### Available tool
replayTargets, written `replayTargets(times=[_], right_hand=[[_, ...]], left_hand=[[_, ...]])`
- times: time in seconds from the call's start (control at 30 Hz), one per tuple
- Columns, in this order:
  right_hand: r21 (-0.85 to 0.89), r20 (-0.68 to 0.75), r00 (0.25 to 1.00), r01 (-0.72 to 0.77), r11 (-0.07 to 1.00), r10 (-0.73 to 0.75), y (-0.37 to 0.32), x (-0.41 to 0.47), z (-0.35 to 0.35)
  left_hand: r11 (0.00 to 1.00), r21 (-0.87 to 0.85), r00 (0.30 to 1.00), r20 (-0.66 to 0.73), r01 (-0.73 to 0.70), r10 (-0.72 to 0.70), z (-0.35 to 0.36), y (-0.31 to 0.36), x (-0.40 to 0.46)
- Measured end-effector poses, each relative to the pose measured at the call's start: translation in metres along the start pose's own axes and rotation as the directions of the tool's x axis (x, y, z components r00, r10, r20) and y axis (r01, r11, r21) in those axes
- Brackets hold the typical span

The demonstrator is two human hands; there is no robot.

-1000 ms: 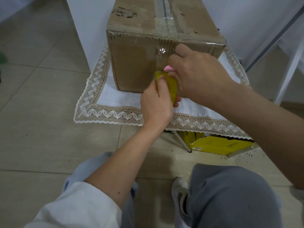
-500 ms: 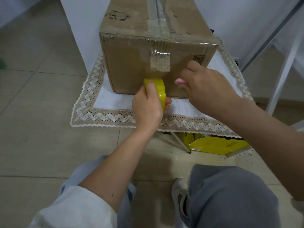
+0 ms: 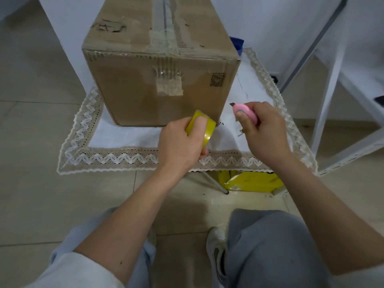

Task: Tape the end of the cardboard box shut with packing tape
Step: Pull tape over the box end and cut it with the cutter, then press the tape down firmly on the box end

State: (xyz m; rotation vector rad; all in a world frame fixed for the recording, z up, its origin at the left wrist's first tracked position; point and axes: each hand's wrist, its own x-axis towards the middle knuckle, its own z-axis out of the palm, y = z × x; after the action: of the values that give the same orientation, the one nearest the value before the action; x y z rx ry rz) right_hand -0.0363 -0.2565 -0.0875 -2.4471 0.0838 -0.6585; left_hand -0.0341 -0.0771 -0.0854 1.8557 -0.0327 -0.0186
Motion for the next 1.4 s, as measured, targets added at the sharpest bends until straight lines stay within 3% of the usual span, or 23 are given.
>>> replayTargets(times=[0.17,0.33,0.47,0.63,0.87,1.07,1.23,1.3,1.4], right_hand=[[0.085,0.017,0.986,-0.165,0.983,0.164,0.019,0.011,0.004],[0.107,0.162,0.919,-0.379,0.919,0.360,0.036,0.035,0.005],[0.091,0.155,0.890,-0.446,0.890,0.430,0.053,0.047,0.003],[0.108,0.131,0.861,-0.506,0.856,0.492,0.075,0.047,0.000],[0.022,0.136,0.857,-0.504,0.863,0.497,0.081,0.044,-0.003],[-0.139,0.155,0.848,-0.488,0.862,0.506,0.077,0.041,-0.005],[-0.135,0.017,0.894,-0.441,0.887,0.447,0.067,0.045,-0.004],[-0.052,-0.085,0.926,-0.374,0.926,0.369,0.059,0.050,-0.001],[0.212,-0.267,0.921,-0.232,0.949,0.285,0.035,0.057,0.002]], left_hand=[[0.972,0.174,0.975,0.183,-0.160,0.128,0.019,0.001,0.003],[0.842,0.370,0.902,0.331,-0.394,0.276,0.040,0.010,0.013],[0.713,0.419,0.815,0.430,-0.562,0.389,0.057,0.011,0.022],[0.591,0.434,0.733,0.393,-0.680,0.555,0.079,-0.004,0.028],[0.438,0.540,0.678,0.402,-0.719,0.615,0.097,-0.022,0.038],[0.466,0.525,0.689,0.396,-0.712,0.607,0.099,-0.026,0.032],[0.521,0.433,0.672,0.370,-0.736,0.641,0.092,-0.025,0.031],[0.535,0.395,0.657,0.315,-0.747,0.685,0.084,-0.020,0.031],[0.552,0.362,0.625,0.122,-0.751,0.771,0.070,-0.006,0.030]])
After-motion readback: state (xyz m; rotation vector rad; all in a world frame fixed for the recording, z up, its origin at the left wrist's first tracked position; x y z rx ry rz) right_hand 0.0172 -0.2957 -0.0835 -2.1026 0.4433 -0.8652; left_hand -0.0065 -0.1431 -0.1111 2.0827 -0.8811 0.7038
